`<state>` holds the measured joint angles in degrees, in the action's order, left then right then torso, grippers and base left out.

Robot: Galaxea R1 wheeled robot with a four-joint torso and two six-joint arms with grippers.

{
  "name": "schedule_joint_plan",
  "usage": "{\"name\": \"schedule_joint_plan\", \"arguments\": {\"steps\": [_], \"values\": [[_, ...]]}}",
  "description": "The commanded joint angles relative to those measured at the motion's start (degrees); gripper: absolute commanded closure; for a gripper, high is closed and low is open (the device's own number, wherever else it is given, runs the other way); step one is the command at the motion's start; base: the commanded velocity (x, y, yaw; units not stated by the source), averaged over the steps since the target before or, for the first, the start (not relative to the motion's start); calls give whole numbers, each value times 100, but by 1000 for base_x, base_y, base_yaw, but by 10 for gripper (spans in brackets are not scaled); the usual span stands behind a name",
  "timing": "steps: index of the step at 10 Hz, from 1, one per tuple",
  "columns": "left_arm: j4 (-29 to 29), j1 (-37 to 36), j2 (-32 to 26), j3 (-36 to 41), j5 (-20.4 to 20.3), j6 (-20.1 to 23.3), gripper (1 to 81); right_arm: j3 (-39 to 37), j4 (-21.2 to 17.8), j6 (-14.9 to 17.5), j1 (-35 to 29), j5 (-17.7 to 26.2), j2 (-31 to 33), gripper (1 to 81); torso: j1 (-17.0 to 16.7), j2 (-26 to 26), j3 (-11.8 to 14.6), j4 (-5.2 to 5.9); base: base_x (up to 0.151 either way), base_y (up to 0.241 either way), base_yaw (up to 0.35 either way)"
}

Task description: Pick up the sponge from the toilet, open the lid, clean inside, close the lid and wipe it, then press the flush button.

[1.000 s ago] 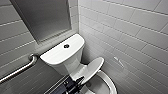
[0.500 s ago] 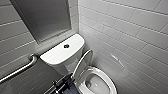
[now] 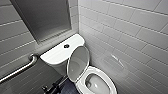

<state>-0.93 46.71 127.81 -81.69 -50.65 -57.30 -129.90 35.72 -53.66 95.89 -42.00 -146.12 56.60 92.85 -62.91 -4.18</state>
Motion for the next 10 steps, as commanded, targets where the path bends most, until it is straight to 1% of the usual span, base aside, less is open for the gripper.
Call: {"name": "schedule_joint_plan", "arguments": {"steps": [1, 2, 3, 4, 5, 6, 7, 8, 9, 10], "values": [[-1561, -334, -246, 23, 516, 8, 10, -34, 94, -13, 164, 165, 212, 811, 0, 0, 0, 0, 0, 0, 0], [-2530, -281, -193, -111, 1210, -18, 10, -52, 111, -13, 154, 157, 212, 811, 0, 0, 0, 0, 0, 0, 0], [-3573, -194, -315, -24, 2115, -140, 10, -69, 137, -13, 137, 165, 221, 811, 0, 0, 0, 0, 0, 0, 0], [-4439, -54, -498, 150, 2736, -314, 10, -129, 163, -13, 119, 165, 212, 811, 0, 0, 0, 0, 0, 0, 0], [-5060, 156, -667, 292, 3258, -440, 10, -201, 172, -12, 111, 165, 195, 811, 0, 0, 0, 0, 0, 0, 0], [-5515, 483, -747, 399, 3729, -440, 10, -219, 207, 5, 84, 157, 194, 811, 0, 0, 0, 0, 0, 0, 0], [-5952, 859, -721, 382, 4307, -440, 10, -236, 269, 5, 41, 165, 168, 811, 0, 0, 0, 0, 0, 0, 0], [-6233, 1221, -599, 260, 4675, -423, 10, -314, 269, 5, 5, 165, 116, 811, 0, 0, 2, 0, 0, 0, 0], [-6402, 1573, -378, 48, 4960, -414, 10, -421, 269, 5, -4, 165, 54, 811, 0, 0, 2, 0, 0, 0, 0], [-6464, 1905, -168, -214, 5030, -405, 10, -552, 287, -3, -13, 174, -16, 811, 0, 0, 2, 0, 0, 0, 0]]}}
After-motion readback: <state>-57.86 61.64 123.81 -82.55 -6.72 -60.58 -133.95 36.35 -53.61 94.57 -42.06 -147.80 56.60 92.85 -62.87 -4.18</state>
